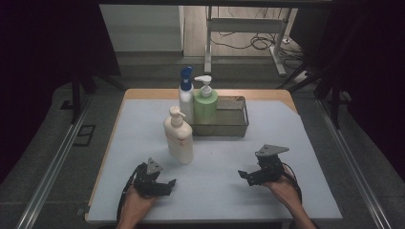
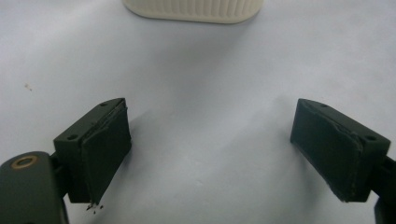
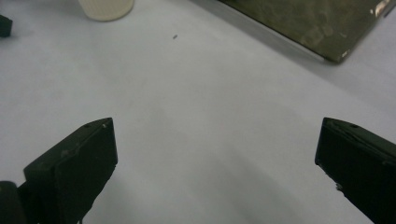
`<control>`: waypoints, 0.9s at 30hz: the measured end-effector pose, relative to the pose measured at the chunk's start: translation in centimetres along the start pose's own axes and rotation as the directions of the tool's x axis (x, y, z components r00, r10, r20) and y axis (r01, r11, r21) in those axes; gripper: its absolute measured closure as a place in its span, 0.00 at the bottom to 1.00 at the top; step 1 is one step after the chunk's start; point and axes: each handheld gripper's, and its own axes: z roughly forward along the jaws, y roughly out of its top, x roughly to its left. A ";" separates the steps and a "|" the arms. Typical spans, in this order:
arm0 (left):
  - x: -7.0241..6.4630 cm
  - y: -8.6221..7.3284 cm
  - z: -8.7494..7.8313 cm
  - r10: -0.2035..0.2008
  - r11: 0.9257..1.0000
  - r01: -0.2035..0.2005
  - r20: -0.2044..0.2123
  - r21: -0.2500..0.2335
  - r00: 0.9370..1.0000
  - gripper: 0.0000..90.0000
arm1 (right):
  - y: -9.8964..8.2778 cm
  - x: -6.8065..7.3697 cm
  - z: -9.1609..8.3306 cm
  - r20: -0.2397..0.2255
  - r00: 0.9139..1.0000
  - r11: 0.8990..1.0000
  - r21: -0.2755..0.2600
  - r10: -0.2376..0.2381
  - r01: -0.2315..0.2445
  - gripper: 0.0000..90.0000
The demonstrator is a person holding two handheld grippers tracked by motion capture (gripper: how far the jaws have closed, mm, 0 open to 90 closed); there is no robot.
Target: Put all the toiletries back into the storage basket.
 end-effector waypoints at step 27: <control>-0.1 -0.2 0.1 0.001 1.000 -0.001 -0.007 -0.013 1.000 0.13 | 6.8 3.1 2.6 -0.098 0.994 0.998 -0.052 -0.049 0.044 0.00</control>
